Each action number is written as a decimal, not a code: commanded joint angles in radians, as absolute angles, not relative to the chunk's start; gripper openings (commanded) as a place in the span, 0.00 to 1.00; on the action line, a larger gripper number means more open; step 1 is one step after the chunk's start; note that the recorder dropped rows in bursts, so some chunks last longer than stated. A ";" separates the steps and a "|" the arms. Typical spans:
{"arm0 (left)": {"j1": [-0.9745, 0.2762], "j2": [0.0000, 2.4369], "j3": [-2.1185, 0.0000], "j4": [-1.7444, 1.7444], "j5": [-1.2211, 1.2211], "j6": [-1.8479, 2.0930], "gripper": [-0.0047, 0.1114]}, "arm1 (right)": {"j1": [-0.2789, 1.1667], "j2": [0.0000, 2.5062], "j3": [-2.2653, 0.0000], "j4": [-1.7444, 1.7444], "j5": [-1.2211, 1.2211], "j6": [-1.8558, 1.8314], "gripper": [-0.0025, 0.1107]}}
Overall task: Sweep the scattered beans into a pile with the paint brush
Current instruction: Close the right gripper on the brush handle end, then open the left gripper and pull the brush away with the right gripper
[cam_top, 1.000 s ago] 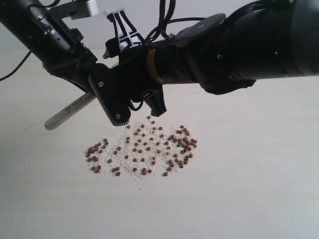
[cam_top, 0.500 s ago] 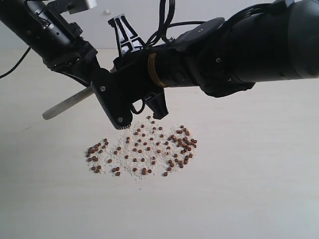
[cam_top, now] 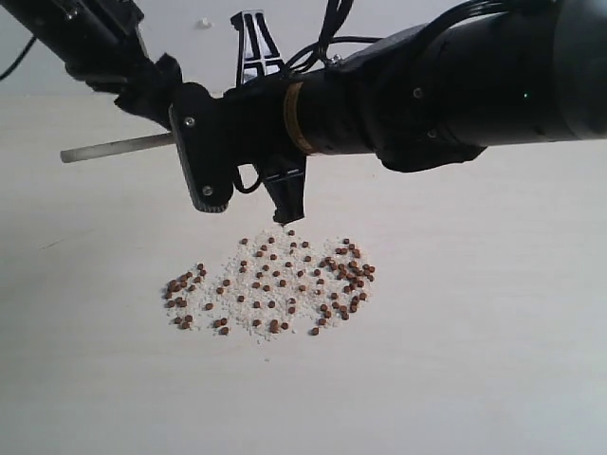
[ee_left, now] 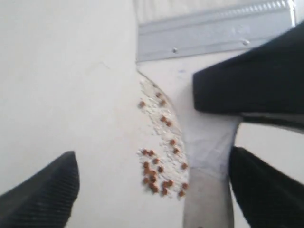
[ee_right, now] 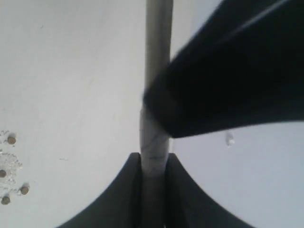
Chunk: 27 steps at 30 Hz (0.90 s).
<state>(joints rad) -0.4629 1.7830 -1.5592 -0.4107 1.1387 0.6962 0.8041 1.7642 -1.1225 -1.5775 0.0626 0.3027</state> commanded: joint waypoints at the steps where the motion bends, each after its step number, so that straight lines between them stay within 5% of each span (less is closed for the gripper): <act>1: -0.417 1.722 -1.608 -0.378 0.882 0.744 0.82 | 0.806 1.760 -1.122 -1.479 0.027 0.337 0.02; 7: -0.404 1.592 -1.616 -0.381 0.672 0.874 0.82 | 0.781 1.758 -1.122 -1.098 0.089 0.368 0.02; 16: -0.398 1.550 -1.607 -0.471 0.723 0.905 0.82 | 0.554 1.724 -1.123 -0.733 0.049 0.370 0.02; 27: -0.398 1.570 -1.516 -0.910 0.732 1.216 0.82 | 0.469 1.560 -1.123 -0.399 -0.040 0.371 0.02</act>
<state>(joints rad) -0.3990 1.5588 -1.5360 -0.7988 0.7159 1.1507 0.4878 1.5989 -1.1225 -0.4984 -0.0141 0.3681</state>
